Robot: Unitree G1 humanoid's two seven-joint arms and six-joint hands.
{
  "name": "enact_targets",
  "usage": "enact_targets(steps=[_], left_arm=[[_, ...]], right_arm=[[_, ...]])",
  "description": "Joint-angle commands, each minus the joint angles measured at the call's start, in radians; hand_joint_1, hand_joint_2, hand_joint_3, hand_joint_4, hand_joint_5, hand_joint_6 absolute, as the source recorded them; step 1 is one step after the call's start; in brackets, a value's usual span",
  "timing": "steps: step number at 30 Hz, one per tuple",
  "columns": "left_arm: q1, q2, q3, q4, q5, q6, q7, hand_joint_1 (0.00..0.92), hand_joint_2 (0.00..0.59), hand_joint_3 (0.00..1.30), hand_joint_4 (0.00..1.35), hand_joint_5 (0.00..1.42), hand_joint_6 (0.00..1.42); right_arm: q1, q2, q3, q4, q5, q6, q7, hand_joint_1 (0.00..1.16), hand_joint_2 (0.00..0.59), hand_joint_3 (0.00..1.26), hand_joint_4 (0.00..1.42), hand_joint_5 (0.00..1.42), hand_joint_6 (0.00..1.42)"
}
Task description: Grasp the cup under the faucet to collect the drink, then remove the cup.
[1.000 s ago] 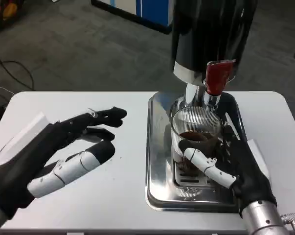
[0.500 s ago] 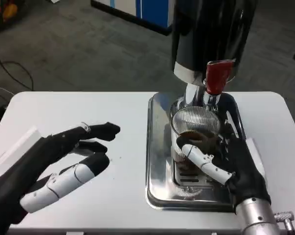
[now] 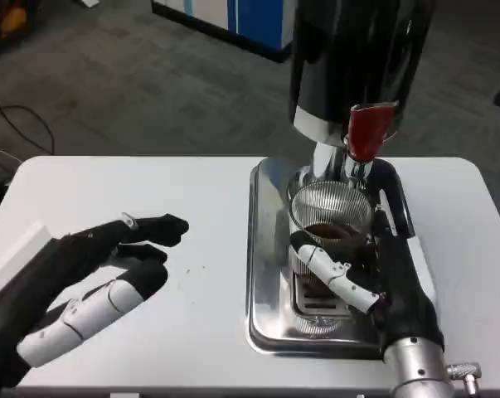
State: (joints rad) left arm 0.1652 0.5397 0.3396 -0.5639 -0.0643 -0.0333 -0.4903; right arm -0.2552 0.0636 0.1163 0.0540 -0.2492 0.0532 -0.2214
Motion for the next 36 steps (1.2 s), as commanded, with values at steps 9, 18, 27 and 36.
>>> enact_targets(steps=[9,18,27,36], left_arm=[[0.045,0.01,0.021,-0.008,-0.012,-0.002,0.0,0.01,0.136,0.37,0.31,0.33,0.3],[0.053,0.011,0.022,-0.016,-0.008,-0.006,0.0,0.0,0.127,0.38,0.32,0.33,0.3],[0.044,0.009,0.016,-0.027,-0.002,-0.007,0.007,0.0,0.125,0.38,0.32,0.33,0.3],[-0.038,0.01,-0.046,-0.009,0.026,0.001,0.013,0.0,0.124,0.35,0.32,0.31,0.3]], right_arm=[[-0.003,0.031,0.035,0.063,-0.044,0.006,-0.065,0.77,0.182,0.05,0.19,0.41,0.25],[0.009,0.026,0.048,0.066,-0.072,-0.006,-0.102,0.78,0.183,0.19,0.34,0.52,0.34],[0.031,0.018,0.049,0.061,-0.106,-0.04,-0.16,0.81,0.201,0.36,0.52,0.67,0.47],[0.06,-0.003,0.02,0.035,-0.122,-0.091,-0.205,0.86,0.181,0.65,0.86,1.15,1.04]])
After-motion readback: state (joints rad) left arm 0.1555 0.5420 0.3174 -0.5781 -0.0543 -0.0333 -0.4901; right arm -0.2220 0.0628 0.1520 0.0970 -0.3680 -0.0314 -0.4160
